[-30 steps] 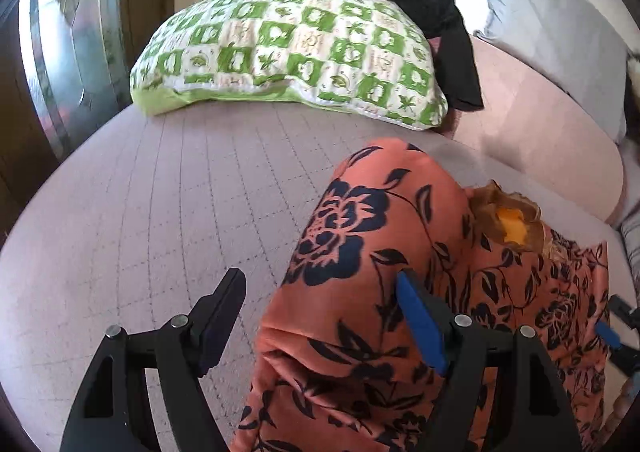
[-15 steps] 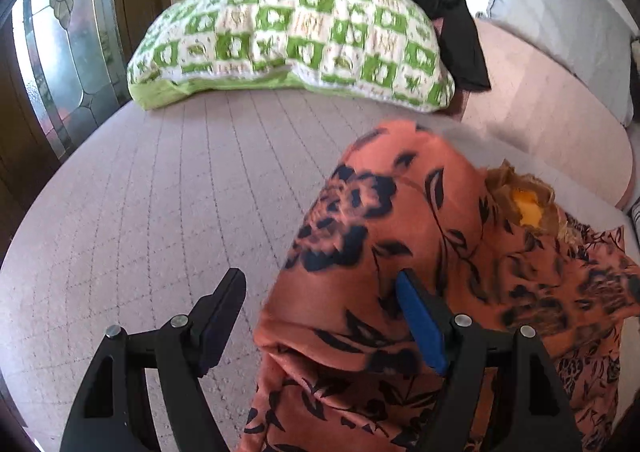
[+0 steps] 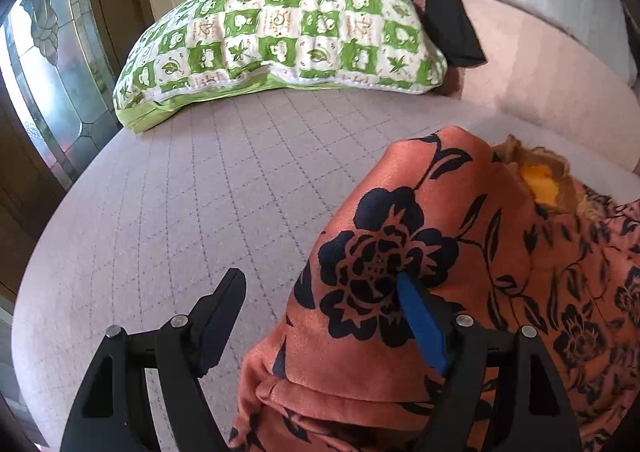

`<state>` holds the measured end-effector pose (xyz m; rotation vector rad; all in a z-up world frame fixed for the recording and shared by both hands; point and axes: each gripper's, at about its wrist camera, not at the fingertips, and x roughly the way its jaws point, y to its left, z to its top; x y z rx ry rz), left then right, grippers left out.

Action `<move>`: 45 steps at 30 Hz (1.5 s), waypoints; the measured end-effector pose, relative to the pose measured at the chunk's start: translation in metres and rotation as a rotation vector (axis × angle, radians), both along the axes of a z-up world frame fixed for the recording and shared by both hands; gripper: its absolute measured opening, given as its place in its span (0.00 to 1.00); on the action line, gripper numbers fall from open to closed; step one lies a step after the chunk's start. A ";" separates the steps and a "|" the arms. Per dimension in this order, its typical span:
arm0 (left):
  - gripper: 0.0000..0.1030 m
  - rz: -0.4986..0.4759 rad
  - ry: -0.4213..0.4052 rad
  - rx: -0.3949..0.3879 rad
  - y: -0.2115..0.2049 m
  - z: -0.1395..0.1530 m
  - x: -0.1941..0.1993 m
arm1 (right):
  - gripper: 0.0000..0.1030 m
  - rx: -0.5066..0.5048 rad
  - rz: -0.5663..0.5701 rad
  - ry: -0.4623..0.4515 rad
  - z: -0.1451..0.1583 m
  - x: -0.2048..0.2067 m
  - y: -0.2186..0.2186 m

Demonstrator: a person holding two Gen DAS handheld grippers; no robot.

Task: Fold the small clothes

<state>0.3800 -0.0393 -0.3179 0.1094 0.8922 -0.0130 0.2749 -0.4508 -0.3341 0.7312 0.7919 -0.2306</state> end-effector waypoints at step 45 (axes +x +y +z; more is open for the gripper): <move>0.88 -0.028 -0.020 -0.277 0.067 0.038 -0.003 | 0.15 0.115 0.196 -0.016 -0.022 -0.021 0.040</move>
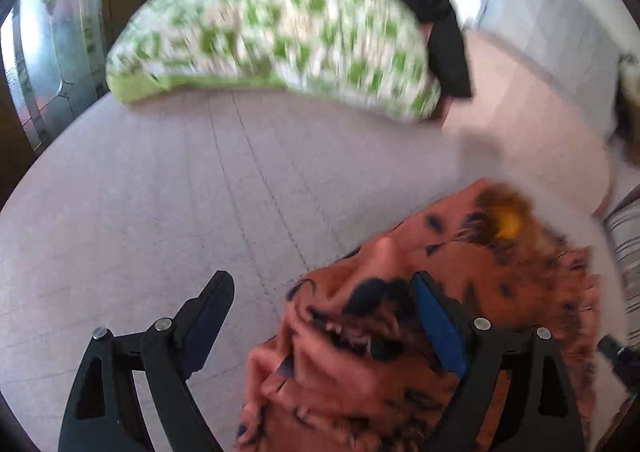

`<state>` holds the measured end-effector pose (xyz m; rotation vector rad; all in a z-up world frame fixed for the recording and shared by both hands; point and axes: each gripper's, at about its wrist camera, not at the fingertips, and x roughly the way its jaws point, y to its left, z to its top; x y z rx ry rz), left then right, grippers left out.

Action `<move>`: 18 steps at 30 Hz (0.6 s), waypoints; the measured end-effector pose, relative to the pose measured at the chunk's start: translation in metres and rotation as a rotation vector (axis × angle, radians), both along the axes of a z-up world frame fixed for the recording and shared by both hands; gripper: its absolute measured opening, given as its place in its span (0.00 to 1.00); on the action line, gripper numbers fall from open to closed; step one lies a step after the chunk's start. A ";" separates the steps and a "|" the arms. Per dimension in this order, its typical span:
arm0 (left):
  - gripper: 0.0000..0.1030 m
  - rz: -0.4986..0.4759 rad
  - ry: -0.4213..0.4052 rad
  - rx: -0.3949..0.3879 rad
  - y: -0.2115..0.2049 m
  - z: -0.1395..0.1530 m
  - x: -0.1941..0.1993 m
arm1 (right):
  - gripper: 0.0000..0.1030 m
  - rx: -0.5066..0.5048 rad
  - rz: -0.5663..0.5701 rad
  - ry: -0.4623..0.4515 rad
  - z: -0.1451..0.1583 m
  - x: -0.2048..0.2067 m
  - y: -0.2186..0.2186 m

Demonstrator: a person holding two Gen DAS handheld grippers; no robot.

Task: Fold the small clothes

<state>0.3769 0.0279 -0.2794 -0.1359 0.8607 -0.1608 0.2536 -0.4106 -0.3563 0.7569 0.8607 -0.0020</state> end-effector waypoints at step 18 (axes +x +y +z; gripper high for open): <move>0.88 0.010 0.303 0.027 0.105 -0.034 -0.210 | 0.74 -0.094 -0.021 0.008 0.032 -0.212 -0.009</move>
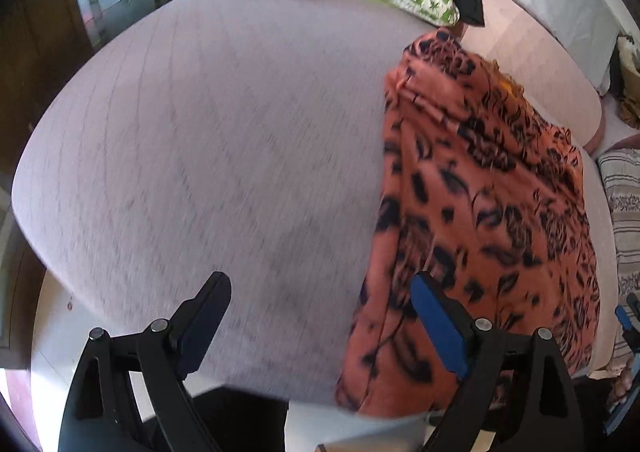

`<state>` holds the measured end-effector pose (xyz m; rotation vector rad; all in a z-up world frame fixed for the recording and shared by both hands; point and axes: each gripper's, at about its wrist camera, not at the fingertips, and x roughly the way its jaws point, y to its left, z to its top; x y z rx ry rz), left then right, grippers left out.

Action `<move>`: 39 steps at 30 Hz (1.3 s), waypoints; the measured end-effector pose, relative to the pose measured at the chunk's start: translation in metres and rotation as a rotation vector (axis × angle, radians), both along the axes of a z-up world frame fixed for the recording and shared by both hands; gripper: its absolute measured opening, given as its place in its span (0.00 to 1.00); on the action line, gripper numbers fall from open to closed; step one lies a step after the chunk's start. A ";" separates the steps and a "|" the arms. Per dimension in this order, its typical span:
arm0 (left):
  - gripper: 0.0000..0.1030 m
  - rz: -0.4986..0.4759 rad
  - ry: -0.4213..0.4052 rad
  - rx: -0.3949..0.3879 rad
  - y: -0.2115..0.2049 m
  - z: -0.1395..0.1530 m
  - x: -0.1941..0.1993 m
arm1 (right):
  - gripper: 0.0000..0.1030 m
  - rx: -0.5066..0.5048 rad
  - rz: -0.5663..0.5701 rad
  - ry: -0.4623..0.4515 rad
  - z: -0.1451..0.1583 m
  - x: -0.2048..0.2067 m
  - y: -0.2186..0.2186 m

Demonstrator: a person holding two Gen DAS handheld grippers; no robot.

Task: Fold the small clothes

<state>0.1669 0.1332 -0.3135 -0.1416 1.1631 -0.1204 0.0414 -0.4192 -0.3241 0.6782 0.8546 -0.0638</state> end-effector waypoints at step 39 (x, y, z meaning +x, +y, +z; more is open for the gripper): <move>0.06 -0.227 -0.219 -0.125 -0.082 0.121 0.181 | 0.10 0.024 0.058 -0.056 0.082 0.137 -0.050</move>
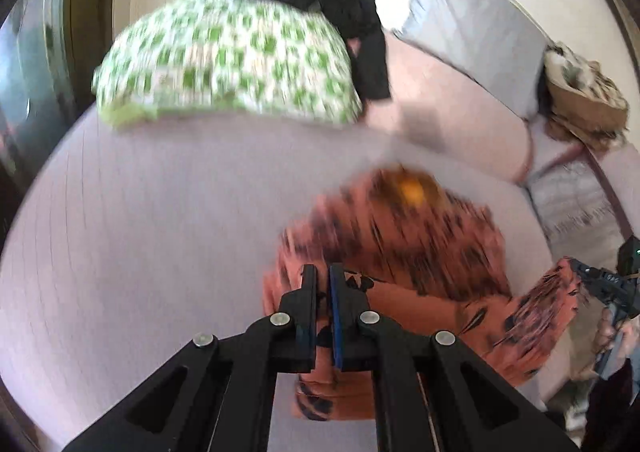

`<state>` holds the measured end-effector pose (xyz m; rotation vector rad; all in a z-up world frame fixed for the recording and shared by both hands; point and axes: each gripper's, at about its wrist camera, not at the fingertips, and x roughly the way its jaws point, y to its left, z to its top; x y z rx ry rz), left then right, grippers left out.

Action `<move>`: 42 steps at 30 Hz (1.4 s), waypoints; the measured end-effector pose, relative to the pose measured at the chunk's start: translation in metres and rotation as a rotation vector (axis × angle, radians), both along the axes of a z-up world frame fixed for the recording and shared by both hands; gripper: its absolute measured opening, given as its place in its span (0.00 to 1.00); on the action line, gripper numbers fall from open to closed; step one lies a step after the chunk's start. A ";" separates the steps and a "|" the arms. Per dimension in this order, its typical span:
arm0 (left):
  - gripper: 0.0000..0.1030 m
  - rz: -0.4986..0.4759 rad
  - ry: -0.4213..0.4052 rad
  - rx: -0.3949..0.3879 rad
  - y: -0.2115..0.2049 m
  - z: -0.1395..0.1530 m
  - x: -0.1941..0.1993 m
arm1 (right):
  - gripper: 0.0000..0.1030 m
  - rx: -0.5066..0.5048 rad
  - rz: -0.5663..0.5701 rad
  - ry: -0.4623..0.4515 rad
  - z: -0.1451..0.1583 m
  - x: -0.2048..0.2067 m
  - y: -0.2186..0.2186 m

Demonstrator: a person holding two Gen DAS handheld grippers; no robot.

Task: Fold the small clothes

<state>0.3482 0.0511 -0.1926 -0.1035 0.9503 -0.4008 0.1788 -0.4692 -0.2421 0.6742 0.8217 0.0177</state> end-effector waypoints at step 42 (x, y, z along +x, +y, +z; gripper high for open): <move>0.88 0.276 0.148 0.258 -0.058 -0.141 0.032 | 0.32 -0.206 0.310 0.156 -0.112 0.212 0.245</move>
